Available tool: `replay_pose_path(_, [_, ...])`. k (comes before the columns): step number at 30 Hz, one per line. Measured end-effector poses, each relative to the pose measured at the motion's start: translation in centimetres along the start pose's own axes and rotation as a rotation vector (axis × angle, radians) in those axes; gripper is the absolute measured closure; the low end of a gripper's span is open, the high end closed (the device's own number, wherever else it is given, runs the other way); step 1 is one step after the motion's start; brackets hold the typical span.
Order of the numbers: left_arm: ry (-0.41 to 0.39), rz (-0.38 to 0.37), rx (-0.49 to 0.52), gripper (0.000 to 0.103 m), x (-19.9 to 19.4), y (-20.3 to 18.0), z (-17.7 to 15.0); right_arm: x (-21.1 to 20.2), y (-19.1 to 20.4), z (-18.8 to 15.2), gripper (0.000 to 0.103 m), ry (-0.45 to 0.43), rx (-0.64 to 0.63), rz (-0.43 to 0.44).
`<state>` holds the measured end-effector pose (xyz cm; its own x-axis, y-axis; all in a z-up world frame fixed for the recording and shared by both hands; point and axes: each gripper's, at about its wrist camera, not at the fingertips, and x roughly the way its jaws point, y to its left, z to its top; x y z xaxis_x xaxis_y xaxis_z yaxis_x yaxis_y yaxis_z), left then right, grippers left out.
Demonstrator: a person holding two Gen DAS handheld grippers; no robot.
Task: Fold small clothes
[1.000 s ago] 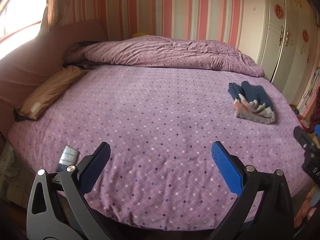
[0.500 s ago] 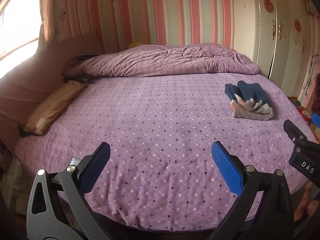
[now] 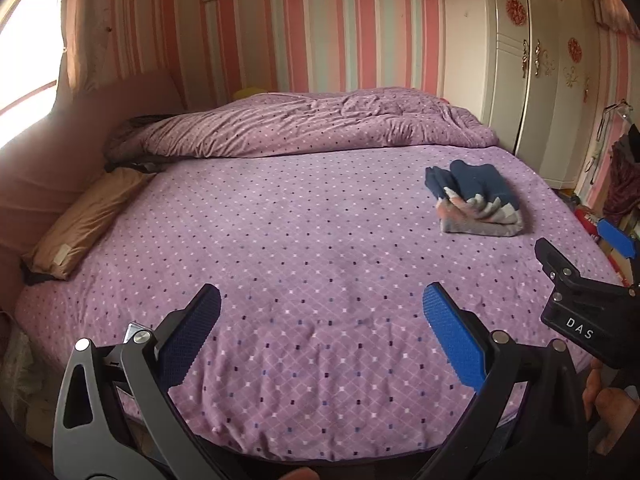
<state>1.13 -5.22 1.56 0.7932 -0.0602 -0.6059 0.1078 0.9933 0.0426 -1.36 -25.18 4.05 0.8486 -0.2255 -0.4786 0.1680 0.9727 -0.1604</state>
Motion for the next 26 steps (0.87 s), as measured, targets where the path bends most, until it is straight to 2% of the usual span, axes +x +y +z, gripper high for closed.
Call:
replay_pose_path(6, [0.02, -0.055, -0.035, 0.003, -0.2, 0.2, 0.1, 0.3, 0.6, -0.1, 0.002, 0.005, -0.023, -0.011])
replay_pose_path(14, [-0.021, -0.04, -0.042, 0.003, -1.2, 0.1, 0.1, 0.1, 0.7, 0.1, 0.002, -0.007, -0.032, -0.02])
replay_pose_path(19, [-0.015, -0.03, -0.032, 0.003, -1.2, -0.1, 0.1, 0.3, 0.8, 0.0, 0.002, -0.002, -0.035, -0.021])
replay_pose_path(21, [0.03, -0.01, -0.016, 0.003, -0.5, -0.3, 0.3, 0.3, 0.9, 0.0, 0.002, -0.003, -0.036, -0.019])
replay_pose_path(26, [0.08, -0.035, -0.047, 0.003, 0.6, 0.3, 0.0, 0.3, 0.9, 0.0, 0.002, -0.003, -0.032, -0.014])
